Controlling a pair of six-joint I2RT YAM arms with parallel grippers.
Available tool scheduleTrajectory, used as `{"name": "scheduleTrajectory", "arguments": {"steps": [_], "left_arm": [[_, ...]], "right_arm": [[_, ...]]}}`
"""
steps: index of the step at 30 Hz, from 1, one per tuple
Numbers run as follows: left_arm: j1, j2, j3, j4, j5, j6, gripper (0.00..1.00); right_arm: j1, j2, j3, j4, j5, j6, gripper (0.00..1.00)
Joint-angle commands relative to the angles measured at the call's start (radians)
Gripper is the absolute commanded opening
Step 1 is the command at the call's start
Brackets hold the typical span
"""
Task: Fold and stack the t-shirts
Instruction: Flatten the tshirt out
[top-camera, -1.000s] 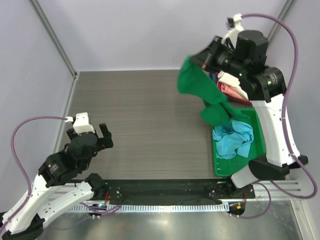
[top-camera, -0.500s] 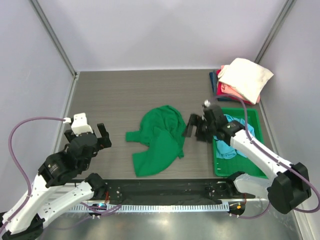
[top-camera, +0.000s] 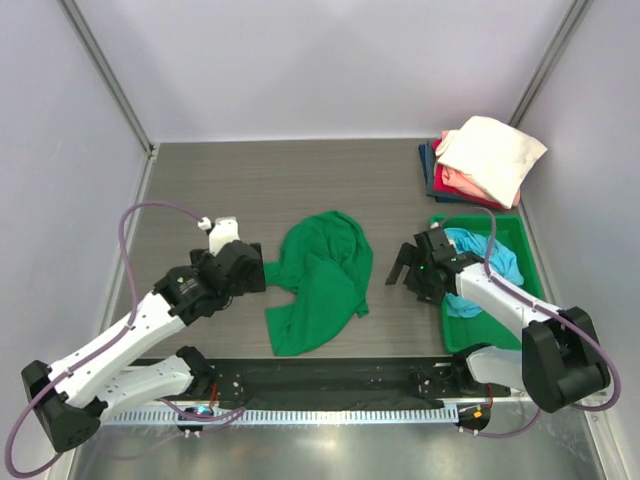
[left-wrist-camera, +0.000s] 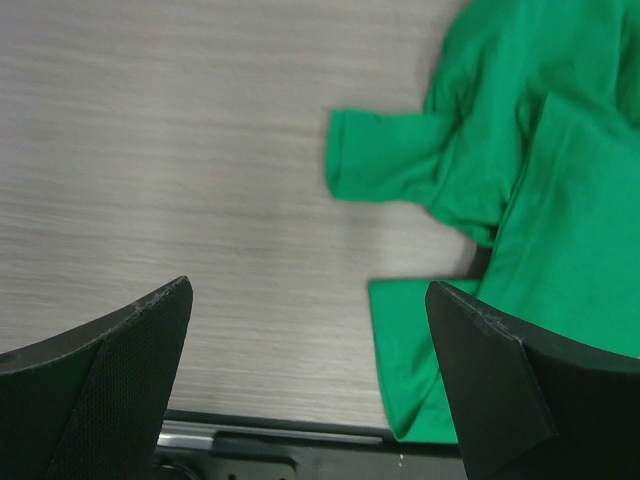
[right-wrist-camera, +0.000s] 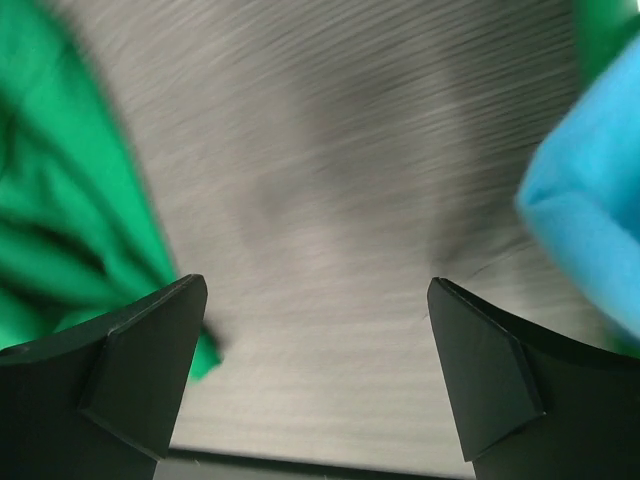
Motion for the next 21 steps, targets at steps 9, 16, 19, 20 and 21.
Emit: {"name": "scheduleTrajectory", "arguments": {"steps": [9,16,19,20,21], "left_arm": [[0.038,0.026,-0.146,0.235,0.068,-0.097,1.00],[0.219,0.155,-0.258,0.451,0.234,-0.110,0.98],[0.293,0.224,-0.294,0.538,0.301,-0.133,0.92],[0.308,0.270,-0.303,0.565,0.317,-0.133,0.91],[0.328,0.290,-0.304,0.586,0.346,-0.133,0.89]], "right_arm": [[-0.381,-0.152,-0.157,0.049,-0.020,0.006,0.98],[-0.378,-0.219,-0.146,0.112,-0.207,-0.055,0.96],[-0.299,-0.274,-0.145,0.132,-0.212,-0.039,0.95],[-0.255,-0.315,-0.145,0.142,-0.192,-0.017,0.94],[-0.205,-0.334,-0.140,0.161,-0.164,0.029,0.94]]}}
